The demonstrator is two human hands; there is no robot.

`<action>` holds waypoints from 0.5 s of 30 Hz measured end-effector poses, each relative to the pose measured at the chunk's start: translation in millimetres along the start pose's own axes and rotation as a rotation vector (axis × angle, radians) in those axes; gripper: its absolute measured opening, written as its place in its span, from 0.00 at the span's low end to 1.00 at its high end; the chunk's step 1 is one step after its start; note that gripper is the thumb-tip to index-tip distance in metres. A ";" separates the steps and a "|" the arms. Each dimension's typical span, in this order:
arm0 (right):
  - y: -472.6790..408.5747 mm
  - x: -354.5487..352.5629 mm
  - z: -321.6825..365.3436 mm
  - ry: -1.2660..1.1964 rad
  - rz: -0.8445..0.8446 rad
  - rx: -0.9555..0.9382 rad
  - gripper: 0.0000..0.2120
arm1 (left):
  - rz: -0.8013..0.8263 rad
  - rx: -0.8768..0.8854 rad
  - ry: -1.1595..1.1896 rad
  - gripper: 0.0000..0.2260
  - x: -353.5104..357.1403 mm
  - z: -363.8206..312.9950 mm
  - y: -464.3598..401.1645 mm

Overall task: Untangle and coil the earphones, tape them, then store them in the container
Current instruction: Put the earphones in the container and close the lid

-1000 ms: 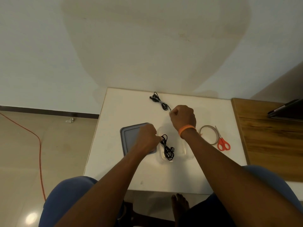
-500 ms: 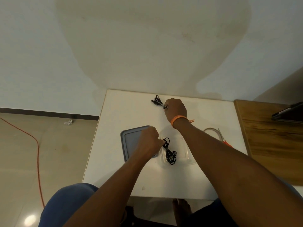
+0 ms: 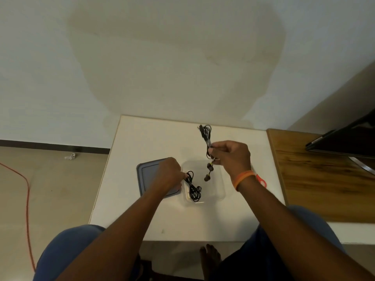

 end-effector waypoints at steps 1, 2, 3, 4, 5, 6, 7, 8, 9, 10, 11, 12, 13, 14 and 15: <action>7.3 -4.8 -7.0 0.027 0.005 0.011 0.08 | 0.000 0.000 0.000 0.14 0.0 -0.5 0.4; 13.2 -8.3 -14.6 0.061 0.004 0.019 0.08 | 0.001 -0.002 0.000 0.14 -0.1 -0.7 0.4; 18.2 -10.3 -22.1 0.091 0.003 0.029 0.08 | 0.001 -0.006 -0.001 0.14 -0.1 -0.7 0.7; 21.9 -10.9 -29.2 0.109 0.001 0.042 0.08 | 0.000 -0.008 -0.004 0.14 -0.2 -0.6 0.4; 24.5 -10.8 -35.7 0.121 -0.004 0.056 0.08 | 0.001 -0.009 -0.008 0.13 0.0 -0.4 0.0; 25.6 -10.4 -41.0 0.136 -0.007 0.067 0.08 | 0.000 -0.010 -0.012 0.13 0.1 0.1 -0.6; 26.1 -9.6 -45.0 0.156 -0.007 0.074 0.08 | -0.002 -0.013 -0.012 0.12 0.2 0.7 -1.0; 26.3 -8.6 -47.7 0.184 -0.002 0.077 0.08 | -0.003 -0.014 -0.010 0.12 0.1 1.4 -1.7; 25.9 -7.6 -50.6 0.219 0.006 0.074 0.08 | -0.005 -0.013 -0.006 0.12 -0.1 2.0 -2.3; 25.3 -6.6 -53.4 0.266 0.016 0.065 0.08 | -0.006 -0.009 -0.002 0.12 -0.3 2.8 -3.3; 24.6 -6.3 -55.6 0.328 0.023 0.047 0.08 | -0.007 -0.004 0.000 0.11 -0.5 3.0 -3.9; 24.2 -6.3 -56.5 0.399 0.033 0.023 0.07 | -0.005 -0.001 0.004 0.11 -0.3 3.0 -4.4; 24.1 -5.4 -57.0 0.475 0.050 0.000 0.06 | -0.002 0.001 0.008 0.11 0.0 3.6 -5.1; 24.2 -4.5 -56.2 0.549 0.069 -0.019 0.05 | 0.003 0.009 0.013 0.11 0.5 3.0 -5.9; 24.9 -3.2 -56.3 0.622 0.091 -0.031 0.04 | 0.010 0.016 0.020 0.10 1.3 3.2 -6.0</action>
Point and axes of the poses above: each hand's wrist, its own y-axis away from the middle knuckle, its own x-axis out of the palm, z = x × y, the point moved 5 cm from there along -y, towards the middle knuckle, and after that the axes turned 1 degree about y, right-handed, at the moved point
